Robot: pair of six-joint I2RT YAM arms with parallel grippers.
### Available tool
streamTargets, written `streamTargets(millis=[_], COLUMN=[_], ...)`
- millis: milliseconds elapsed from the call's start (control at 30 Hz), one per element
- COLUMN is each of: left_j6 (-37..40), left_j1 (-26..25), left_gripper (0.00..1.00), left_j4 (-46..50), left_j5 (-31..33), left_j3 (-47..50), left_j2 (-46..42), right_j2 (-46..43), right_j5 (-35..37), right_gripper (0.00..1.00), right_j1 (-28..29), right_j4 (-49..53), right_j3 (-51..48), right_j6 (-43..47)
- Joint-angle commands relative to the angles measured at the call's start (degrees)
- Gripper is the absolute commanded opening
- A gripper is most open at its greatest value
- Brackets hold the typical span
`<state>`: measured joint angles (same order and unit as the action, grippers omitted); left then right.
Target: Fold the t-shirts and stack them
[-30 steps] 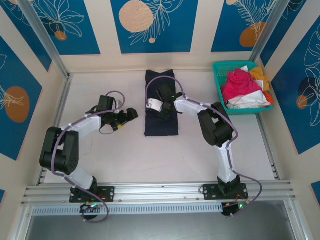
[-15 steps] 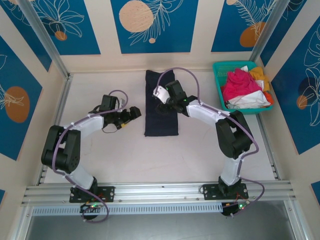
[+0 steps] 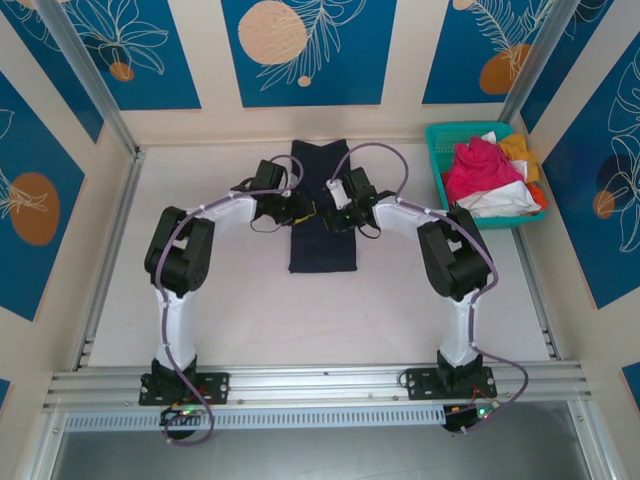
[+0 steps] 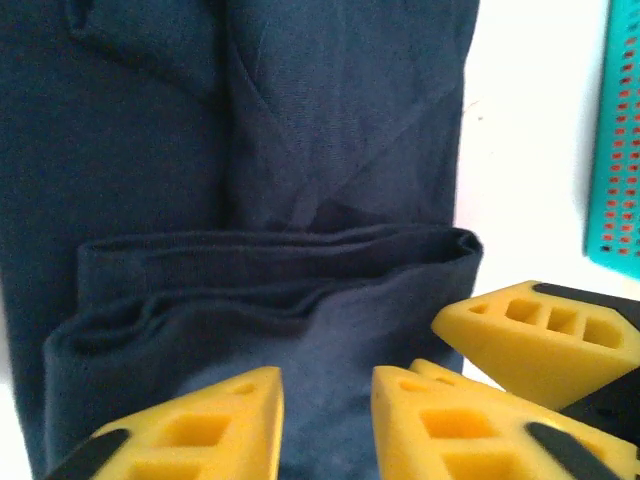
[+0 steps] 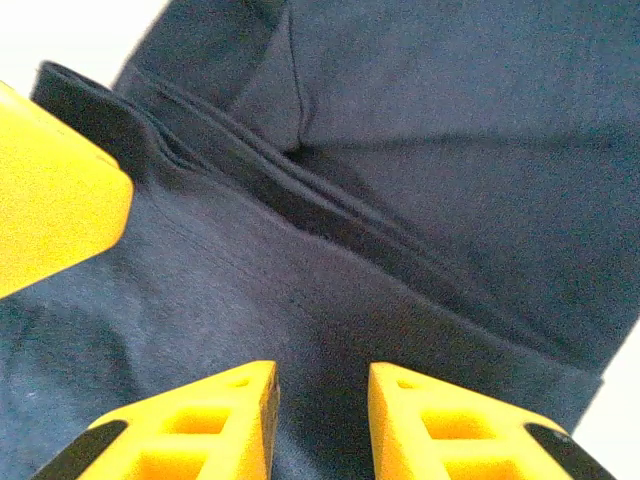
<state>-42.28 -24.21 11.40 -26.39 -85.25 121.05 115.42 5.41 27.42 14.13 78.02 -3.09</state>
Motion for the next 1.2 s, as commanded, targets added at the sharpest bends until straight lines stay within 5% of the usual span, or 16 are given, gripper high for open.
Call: streamTargets(millis=[0, 667, 833, 967, 1167], left_j6=[-0.7, -9.5, -10.0, -6.4, 1.0], left_j1=[-0.2, -5.4, -5.8, -2.0, 4.4], left_gripper=[0.27, 0.33, 0.37, 0.41, 0.63], left_j4=[3.4, -7.5, -7.7, -5.3, 2.3], left_j5=[-0.1, -0.9, 0.3, 0.5, 4.2], left_j3=[-0.9, 33.0, 35.2, 33.8, 31.2], left_j2=[2.7, -17.3, -23.0, -26.0, -31.3], right_j2=[1.5, -14.8, -21.6, -27.5, -35.5], right_j5=[-1.6, -2.8, 3.4, 3.7, -1.6], right_gripper=[0.31, 0.36, 0.42, 0.57, 0.74], right_j1=[0.3, 9.5, 12.3, 13.1, 20.4], right_j4=[2.4, 4.1, 4.5, 0.3, -3.6], right_j3=[1.7, -22.0, -22.6, -25.2, -31.7], right_j6=[-3.1, -10.2, -4.5, 2.6, 21.1])
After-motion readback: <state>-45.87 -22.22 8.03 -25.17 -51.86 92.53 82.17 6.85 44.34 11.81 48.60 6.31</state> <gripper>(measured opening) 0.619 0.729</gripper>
